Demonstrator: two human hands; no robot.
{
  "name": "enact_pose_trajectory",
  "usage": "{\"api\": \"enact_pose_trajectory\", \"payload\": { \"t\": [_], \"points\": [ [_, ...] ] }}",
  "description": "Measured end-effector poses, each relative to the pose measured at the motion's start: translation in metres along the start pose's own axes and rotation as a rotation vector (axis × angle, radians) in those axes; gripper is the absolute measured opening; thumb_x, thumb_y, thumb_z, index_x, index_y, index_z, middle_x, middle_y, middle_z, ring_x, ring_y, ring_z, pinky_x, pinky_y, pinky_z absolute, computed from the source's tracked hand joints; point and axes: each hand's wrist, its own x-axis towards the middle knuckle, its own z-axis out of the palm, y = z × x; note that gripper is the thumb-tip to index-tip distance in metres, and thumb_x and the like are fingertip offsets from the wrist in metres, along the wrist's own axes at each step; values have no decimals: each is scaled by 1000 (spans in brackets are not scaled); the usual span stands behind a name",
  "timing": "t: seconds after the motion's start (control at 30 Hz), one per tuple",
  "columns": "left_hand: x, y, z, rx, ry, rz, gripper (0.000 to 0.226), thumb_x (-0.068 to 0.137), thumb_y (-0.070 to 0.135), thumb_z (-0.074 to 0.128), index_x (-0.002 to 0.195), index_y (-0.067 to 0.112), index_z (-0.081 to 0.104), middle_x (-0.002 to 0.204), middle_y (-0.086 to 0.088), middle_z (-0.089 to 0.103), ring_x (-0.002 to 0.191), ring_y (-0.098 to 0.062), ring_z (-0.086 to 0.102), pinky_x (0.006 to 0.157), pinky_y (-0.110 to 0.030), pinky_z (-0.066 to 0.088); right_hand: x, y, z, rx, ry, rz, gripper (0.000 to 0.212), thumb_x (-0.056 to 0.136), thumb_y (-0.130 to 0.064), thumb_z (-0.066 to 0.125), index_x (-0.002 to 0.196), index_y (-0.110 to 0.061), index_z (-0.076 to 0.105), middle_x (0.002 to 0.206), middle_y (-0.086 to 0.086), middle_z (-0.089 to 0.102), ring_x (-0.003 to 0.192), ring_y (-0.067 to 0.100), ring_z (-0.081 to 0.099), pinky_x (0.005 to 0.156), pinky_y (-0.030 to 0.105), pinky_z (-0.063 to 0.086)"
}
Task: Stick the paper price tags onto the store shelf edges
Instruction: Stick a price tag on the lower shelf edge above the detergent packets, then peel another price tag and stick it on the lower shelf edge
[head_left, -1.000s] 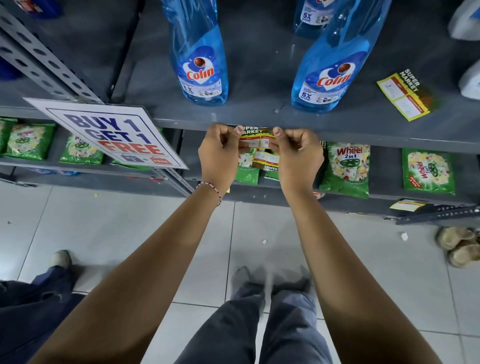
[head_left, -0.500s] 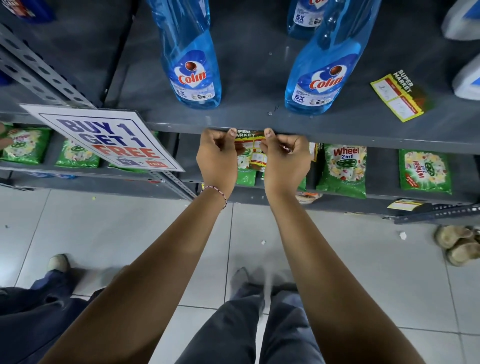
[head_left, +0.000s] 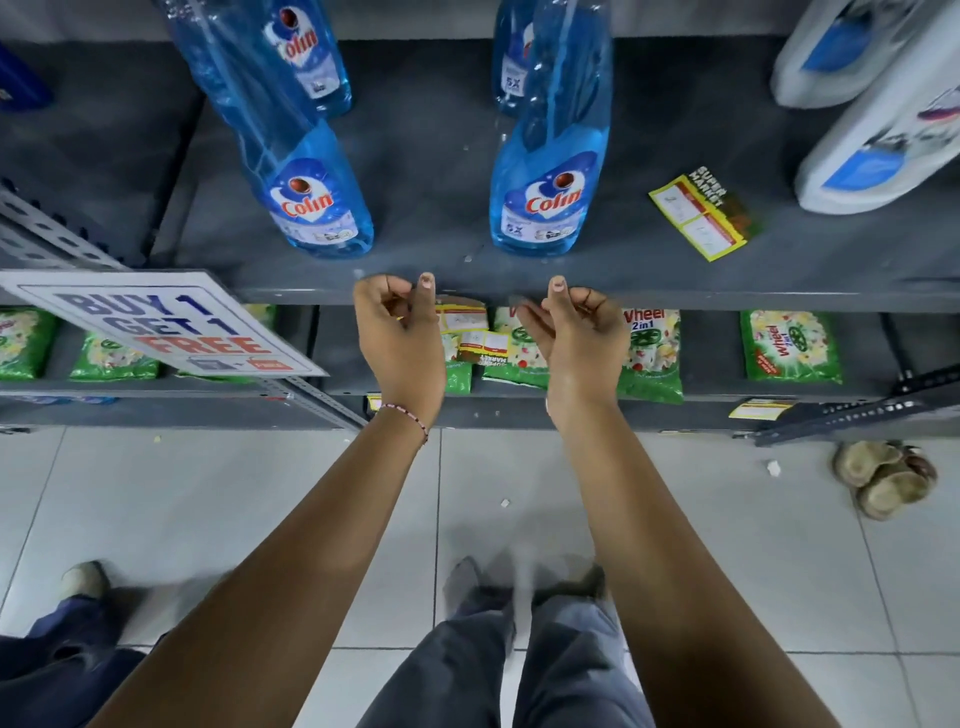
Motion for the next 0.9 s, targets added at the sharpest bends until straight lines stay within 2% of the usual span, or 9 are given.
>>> {"api": "enact_pose_trajectory", "payload": {
  "t": [0.17, 0.27, 0.37, 0.47, 0.57, 0.63, 0.73, 0.8, 0.9],
  "points": [
    [-30, 35, 36, -62, -264, 137, 27, 88, 5, 67, 80, 27, 52, 75, 6, 59, 66, -7, 60, 66, -19, 52, 27, -52, -42, -344, 97, -309, 12, 90, -16, 70, 91, -8, 61, 82, 11, 69, 73, 20, 69, 67, 35, 59],
    [-47, 58, 81, 94, -578, 265, 22, 88, 6, 65, 83, 26, 59, 86, 2, 69, 78, -8, 67, 74, -16, 53, 57, -89, -70, -765, 223, -507, 13, 87, -22, 70, 96, -16, 65, 92, 0, 71, 82, 13, 66, 84, 42, 56],
    [-47, 76, 140, 249, -733, 322, 16, 87, 4, 61, 97, 14, 67, 102, -2, 71, 94, -14, 67, 82, -13, 49, 93, -120, -85, -1105, 230, -433, 32, 86, -31, 68, 113, -14, 64, 117, 10, 65, 109, 29, 61, 96, 47, 48],
    [-32, 87, 195, 455, -790, 299, 35, 88, 4, 56, 121, 14, 62, 121, -8, 69, 110, -23, 64, 87, -16, 41, 113, -136, -85, -1375, 212, -310, 58, 82, -42, 72, 129, -14, 54, 136, 13, 50, 126, 35, 47, 104, 51, 36],
    [-14, 89, 236, 588, -880, 140, 51, 94, 10, 54, 144, 13, 42, 141, -10, 56, 125, -27, 57, 100, -26, 44, 120, -141, -84, -1384, 156, -302, 61, 78, -45, 75, 130, -20, 55, 136, 11, 49, 125, 34, 46, 102, 50, 34],
    [-6, 89, 251, 618, -882, 95, 51, 94, 10, 58, 143, 9, 44, 139, -12, 59, 126, -27, 57, 105, -32, 46, 122, -143, -84, -1345, 146, -288, 59, 76, -40, 78, 129, -26, 56, 136, 8, 50, 126, 32, 46, 102, 49, 32],
    [0, 90, 255, 609, -842, 100, 28, 88, 11, 68, 116, 6, 68, 114, -14, 72, 103, -24, 67, 94, -33, 54, 122, -143, -86, -1239, 127, -288, 50, 74, -34, 80, 119, -28, 58, 127, 3, 58, 120, 28, 51, 94, 45, 30],
    [-2, 92, 248, 546, -846, 80, 15, 86, 14, 72, 100, 7, 72, 94, -11, 72, 85, -19, 65, 84, -32, 54, 121, -145, -89, -1135, 107, -294, 39, 76, -33, 78, 109, -27, 59, 113, -3, 66, 101, 23, 57, 88, 41, 28],
    [-18, 100, 232, 445, -869, 71, 6, 87, 16, 73, 89, 11, 72, 84, -7, 69, 75, -16, 61, 74, -30, 52, 119, -155, -106, -851, -10, -334, 28, 80, -26, 76, 106, -23, 66, 98, -6, 71, 90, 18, 64, 93, 40, 47]
  ]
}}
